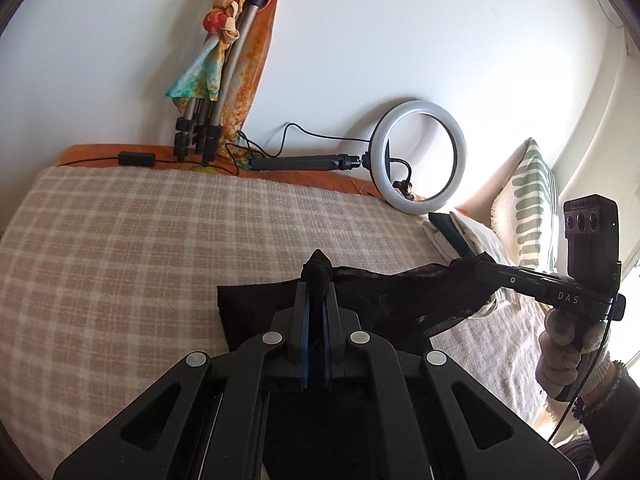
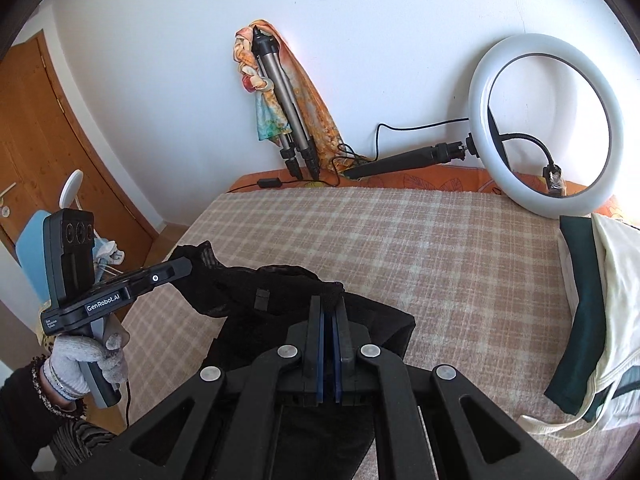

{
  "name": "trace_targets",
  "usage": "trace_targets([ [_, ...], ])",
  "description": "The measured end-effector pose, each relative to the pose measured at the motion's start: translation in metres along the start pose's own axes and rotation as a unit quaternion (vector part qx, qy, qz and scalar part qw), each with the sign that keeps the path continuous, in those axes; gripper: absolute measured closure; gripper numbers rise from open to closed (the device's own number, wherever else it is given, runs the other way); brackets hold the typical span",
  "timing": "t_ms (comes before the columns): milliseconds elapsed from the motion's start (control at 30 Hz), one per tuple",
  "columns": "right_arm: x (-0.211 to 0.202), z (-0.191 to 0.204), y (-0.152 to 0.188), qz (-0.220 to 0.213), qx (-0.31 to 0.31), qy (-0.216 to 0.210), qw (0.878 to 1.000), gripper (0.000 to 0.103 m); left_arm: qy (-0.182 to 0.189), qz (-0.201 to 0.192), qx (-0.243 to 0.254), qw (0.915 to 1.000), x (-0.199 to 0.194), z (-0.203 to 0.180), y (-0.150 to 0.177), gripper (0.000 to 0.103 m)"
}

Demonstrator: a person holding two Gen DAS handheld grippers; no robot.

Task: Fold small clothes
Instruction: 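Fold the collar end over onto the hem with both tools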

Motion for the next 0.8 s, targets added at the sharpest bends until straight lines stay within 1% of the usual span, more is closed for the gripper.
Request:
trace_targets([
  [167,-0.009,0.009,0.044,0.004,0.000,0.007,1.000,0.102,0.001,0.017,-0.005,0.9998,-0.008,-0.002,0.045,0.100],
  [300,-0.012,0.012,0.074,0.010,-0.011,0.019,1.000,0.102,-0.005,0.028,0.010,0.9995,-0.012,-0.004,0.072,0.100],
  [400,-0.012,0.010,0.092,0.012,-0.020,0.034,0.999,0.102,-0.005,0.031,0.021,0.9993,-0.016,-0.006,0.083,0.100],
  [567,-0.022,0.008,0.118,0.016,-0.042,0.051,0.998,0.101,-0.005,0.039,0.064,0.9972,-0.028,-0.012,0.099,0.099],
  [633,-0.026,0.008,0.128,0.023,-0.057,0.061,0.996,0.097,-0.005,0.052,0.085,0.9950,-0.034,-0.015,0.108,0.096],
  [700,-0.031,0.008,0.139,0.035,-0.068,0.062,0.995,0.097,-0.005,0.066,0.104,0.9924,-0.041,-0.017,0.120,0.092],
  [767,-0.039,0.008,0.148,0.041,-0.075,0.059,0.995,0.097,-0.009,0.073,0.115,0.9907,-0.049,-0.016,0.128,0.092],
  [800,-0.044,0.009,0.151,0.041,-0.074,0.056,0.995,0.096,-0.007,0.074,0.111,0.9911,-0.053,-0.015,0.130,0.092],
])
Point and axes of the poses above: each gripper's, at about its wrist camera, not at the fingertips, and x roughly the way its jaws point, z to its left, y to its underside, the point moved 8 cm from there along x, roughly the way its jaws point, and after that the axes turned 1 degree about x, right-handed, at the moved point
